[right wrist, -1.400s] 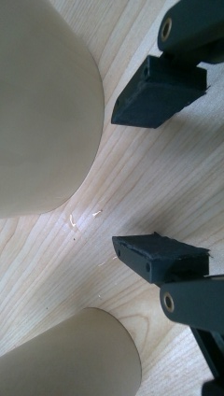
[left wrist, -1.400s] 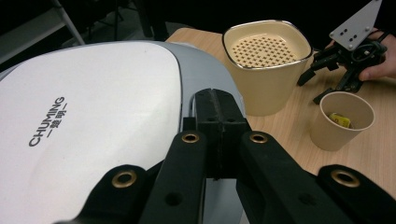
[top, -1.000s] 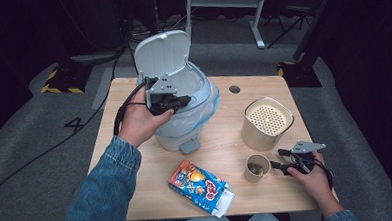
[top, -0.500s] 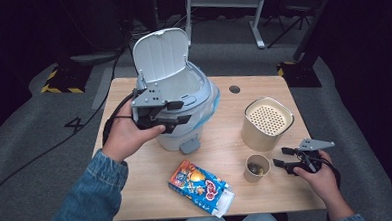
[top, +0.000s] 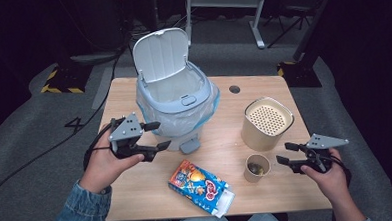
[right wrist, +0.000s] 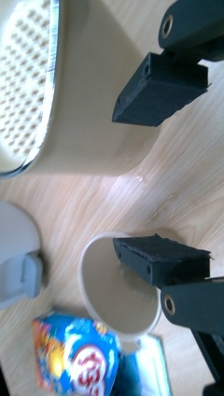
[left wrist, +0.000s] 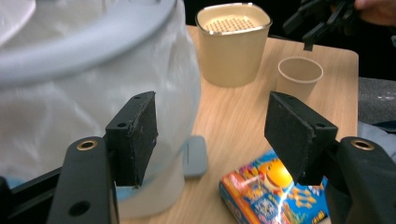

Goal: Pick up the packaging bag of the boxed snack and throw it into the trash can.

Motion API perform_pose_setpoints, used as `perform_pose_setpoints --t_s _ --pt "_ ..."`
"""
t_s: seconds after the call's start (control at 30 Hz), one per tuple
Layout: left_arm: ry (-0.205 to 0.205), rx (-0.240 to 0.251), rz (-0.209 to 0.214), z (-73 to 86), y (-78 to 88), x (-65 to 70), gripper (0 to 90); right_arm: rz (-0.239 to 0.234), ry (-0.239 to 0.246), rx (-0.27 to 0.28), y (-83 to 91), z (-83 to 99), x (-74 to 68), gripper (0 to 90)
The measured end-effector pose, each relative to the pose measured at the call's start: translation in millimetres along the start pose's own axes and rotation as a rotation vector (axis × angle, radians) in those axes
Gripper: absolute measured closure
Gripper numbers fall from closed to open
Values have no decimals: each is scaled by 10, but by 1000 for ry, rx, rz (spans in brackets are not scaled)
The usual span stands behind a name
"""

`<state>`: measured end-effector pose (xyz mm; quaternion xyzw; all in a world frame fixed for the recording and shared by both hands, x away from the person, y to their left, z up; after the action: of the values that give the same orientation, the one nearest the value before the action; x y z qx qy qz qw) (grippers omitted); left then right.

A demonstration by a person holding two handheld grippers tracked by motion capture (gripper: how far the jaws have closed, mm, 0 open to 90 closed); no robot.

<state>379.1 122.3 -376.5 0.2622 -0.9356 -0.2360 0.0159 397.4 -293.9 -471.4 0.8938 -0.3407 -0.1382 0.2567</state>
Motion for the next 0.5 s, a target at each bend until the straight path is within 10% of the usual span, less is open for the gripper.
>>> perform_pose_setpoints --t_s 0.5 --pt "139 -144 -67 1214 -238 -152 364 -180 62 84 128 -449 -728 359"
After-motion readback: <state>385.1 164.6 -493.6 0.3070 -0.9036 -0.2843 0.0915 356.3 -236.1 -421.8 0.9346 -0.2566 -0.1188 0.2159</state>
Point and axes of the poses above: each handheld gripper's, and its own axes: y roughly backward along the jaws, z roughly out of its underside, x roughly to its right, the point moved 9 cm from there along -y, roughly forward along the jaws, and after that the axes turned 2 degrees about -y, right-handed, at the moved point
